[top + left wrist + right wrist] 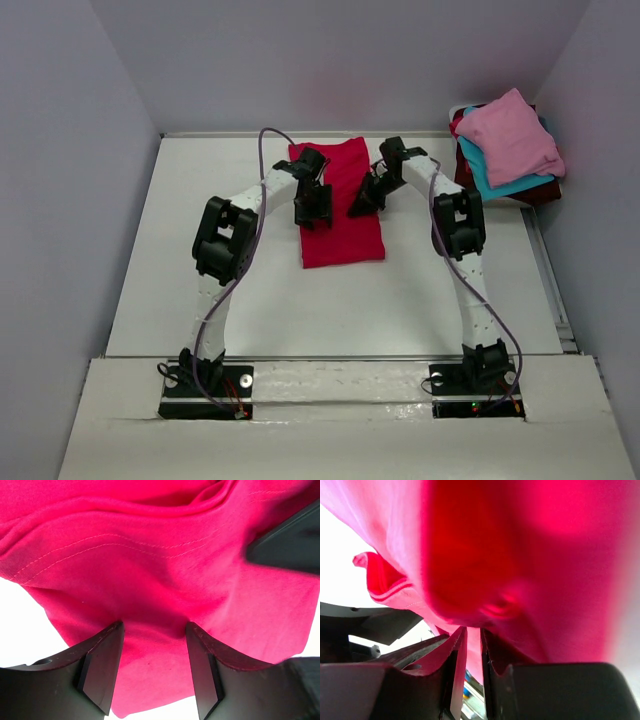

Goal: Fold and stack the t-shirts
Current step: Fold the tshirt

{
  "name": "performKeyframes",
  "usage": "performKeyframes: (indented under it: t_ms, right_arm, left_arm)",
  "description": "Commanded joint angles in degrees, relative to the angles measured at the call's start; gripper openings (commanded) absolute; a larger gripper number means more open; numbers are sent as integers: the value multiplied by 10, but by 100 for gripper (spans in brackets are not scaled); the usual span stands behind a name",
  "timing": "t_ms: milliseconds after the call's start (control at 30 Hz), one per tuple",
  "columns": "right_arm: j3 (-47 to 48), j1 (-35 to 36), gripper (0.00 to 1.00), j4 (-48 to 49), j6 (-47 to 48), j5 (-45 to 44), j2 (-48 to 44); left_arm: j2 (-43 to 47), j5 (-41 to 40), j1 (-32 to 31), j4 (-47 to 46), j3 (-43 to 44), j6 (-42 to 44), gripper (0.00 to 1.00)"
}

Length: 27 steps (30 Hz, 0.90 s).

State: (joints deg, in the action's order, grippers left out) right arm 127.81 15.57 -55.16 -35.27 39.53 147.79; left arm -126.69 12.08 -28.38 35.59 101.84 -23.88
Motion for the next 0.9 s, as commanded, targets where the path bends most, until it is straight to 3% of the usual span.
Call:
performKeyframes:
  t_ms: [0,567,867]
  right_arm:
    - [25,-46,23,16,-7,-39,10]
    - [17,-86,23,26,-11,-47,0]
    - [-40,-86,24,24,4,-66,-86]
  left_arm:
    - [17,-13,1,20,-12,-2,64]
    - [33,-38,1,26,-32,-5,65]
    - [100,-180,1,8,-45,-17,69]
